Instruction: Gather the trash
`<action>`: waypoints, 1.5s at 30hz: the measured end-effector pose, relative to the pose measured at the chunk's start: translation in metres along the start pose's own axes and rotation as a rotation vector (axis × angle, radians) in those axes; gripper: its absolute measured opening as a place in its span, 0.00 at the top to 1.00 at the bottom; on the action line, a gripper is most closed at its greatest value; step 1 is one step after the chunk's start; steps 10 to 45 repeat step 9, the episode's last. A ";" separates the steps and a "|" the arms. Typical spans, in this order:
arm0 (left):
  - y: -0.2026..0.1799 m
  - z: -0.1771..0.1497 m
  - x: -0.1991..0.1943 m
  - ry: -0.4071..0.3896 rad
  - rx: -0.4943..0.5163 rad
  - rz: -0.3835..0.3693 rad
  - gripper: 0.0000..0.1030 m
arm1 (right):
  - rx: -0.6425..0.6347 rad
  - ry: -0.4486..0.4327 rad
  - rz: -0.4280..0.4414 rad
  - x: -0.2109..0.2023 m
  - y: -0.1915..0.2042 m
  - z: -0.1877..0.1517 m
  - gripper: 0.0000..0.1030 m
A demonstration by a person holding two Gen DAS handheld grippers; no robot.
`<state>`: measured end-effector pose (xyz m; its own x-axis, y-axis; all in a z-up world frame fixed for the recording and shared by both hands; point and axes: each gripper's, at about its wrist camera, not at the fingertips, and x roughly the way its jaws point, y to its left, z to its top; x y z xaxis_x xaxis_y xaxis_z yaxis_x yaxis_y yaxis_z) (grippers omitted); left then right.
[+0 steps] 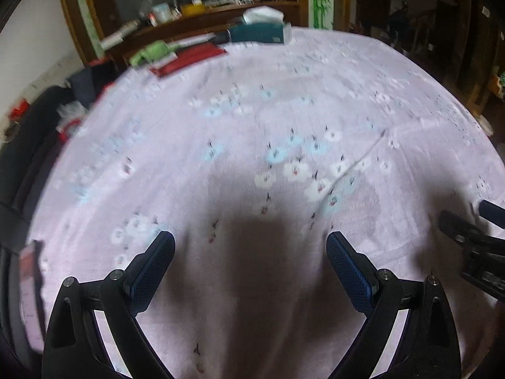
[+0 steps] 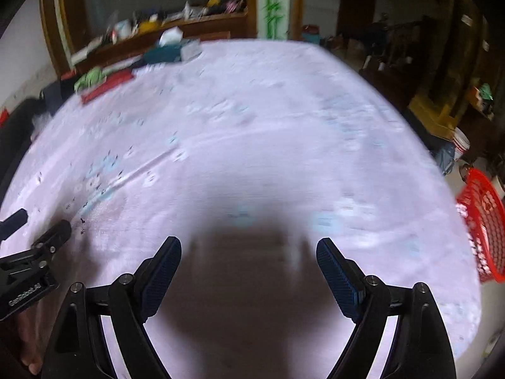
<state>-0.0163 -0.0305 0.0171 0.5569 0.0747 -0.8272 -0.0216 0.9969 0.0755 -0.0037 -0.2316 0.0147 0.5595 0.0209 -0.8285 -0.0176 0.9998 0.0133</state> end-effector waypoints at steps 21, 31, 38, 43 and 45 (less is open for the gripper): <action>-0.014 0.006 0.016 0.032 0.066 -0.085 0.07 | 0.053 0.059 -0.080 0.032 0.015 0.015 0.00; -0.014 0.006 0.016 0.032 0.066 -0.085 0.07 | 0.053 0.059 -0.080 0.032 0.015 0.015 0.00; -0.014 0.006 0.016 0.032 0.066 -0.085 0.07 | 0.053 0.059 -0.080 0.032 0.015 0.015 0.00; -0.014 0.006 0.016 0.032 0.066 -0.085 0.07 | 0.053 0.059 -0.080 0.032 0.015 0.015 0.00; -0.014 0.006 0.016 0.032 0.066 -0.085 0.07 | 0.053 0.059 -0.080 0.032 0.015 0.015 0.00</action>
